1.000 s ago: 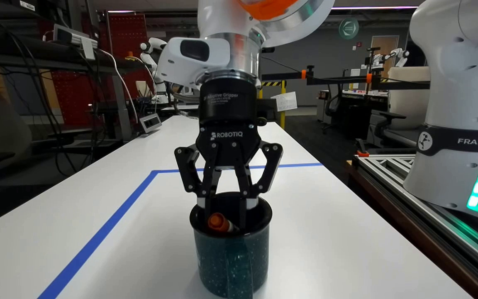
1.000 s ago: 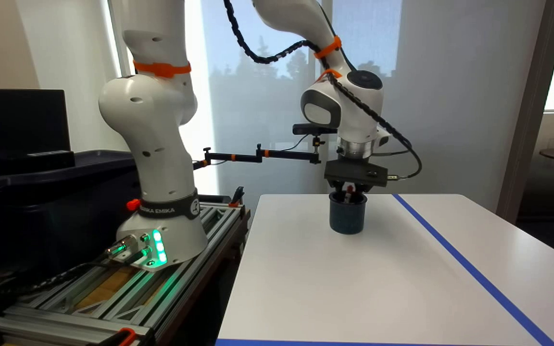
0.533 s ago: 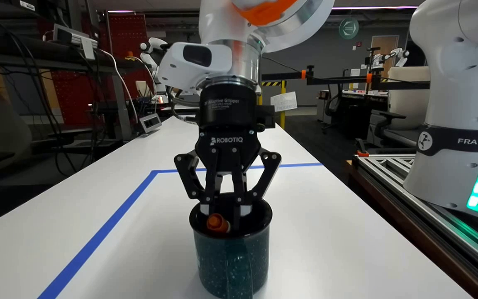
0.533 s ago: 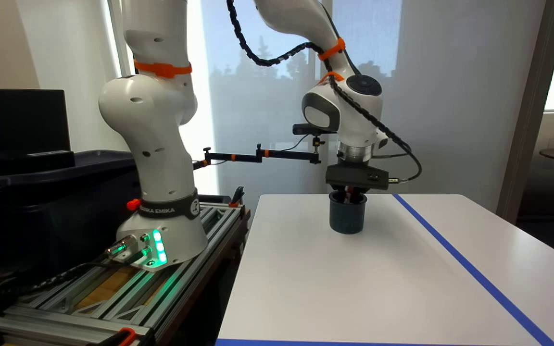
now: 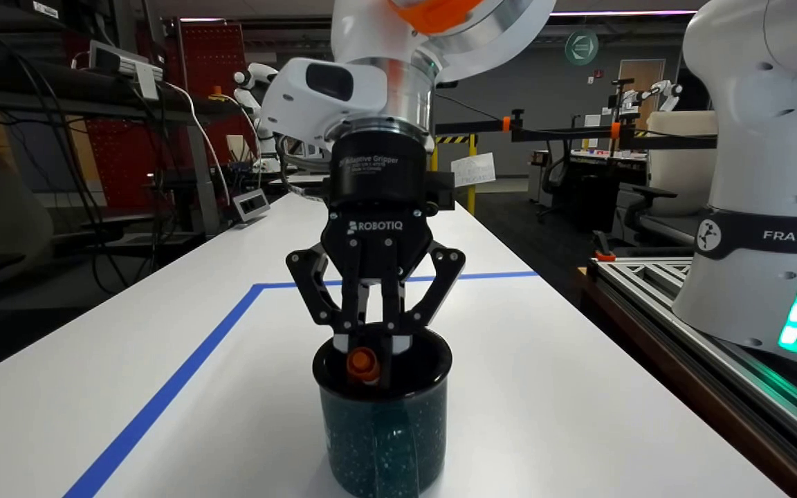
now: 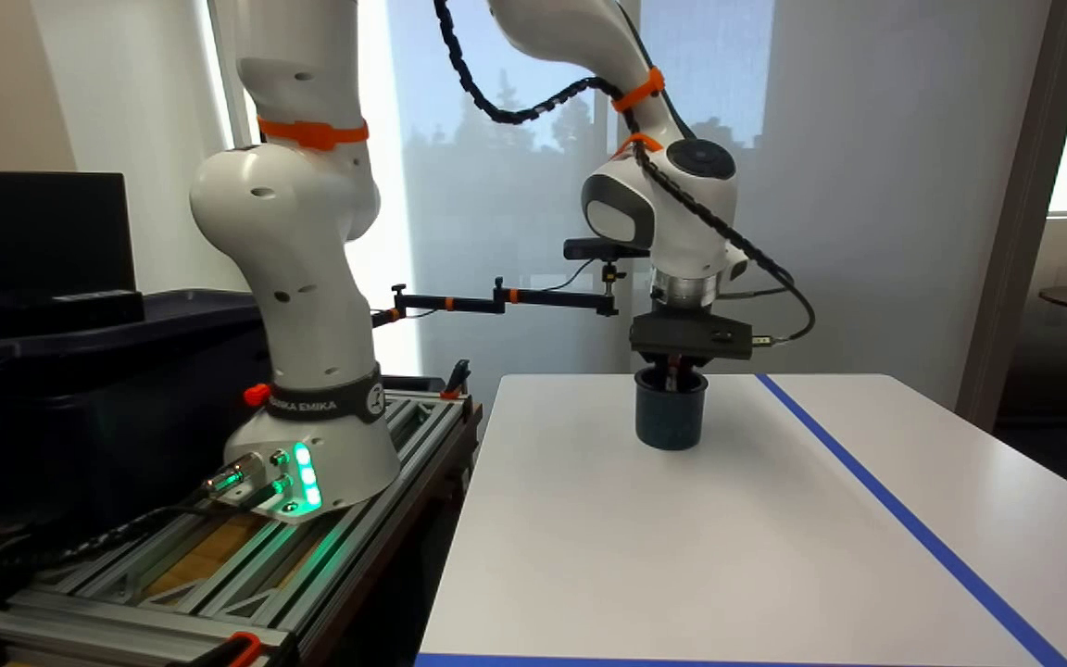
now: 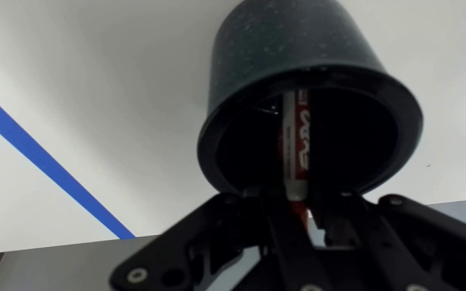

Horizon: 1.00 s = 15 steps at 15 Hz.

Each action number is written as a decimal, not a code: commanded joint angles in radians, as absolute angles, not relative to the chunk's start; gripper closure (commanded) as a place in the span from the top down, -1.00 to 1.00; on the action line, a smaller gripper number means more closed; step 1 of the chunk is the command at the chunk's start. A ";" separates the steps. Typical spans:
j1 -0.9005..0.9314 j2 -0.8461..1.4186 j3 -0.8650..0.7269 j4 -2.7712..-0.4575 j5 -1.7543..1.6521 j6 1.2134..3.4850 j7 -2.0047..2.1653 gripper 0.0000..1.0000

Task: Take the marker out of the cup

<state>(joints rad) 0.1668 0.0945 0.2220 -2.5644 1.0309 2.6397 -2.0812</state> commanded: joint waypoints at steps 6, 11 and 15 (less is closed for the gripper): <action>0.160 -0.071 0.189 -2.558 0.957 2.461 -1.981 -0.90; 0.139 -0.129 0.135 -2.503 0.888 2.419 -1.883 -0.90; 0.118 -0.089 0.097 -2.466 0.857 2.463 -1.822 -0.90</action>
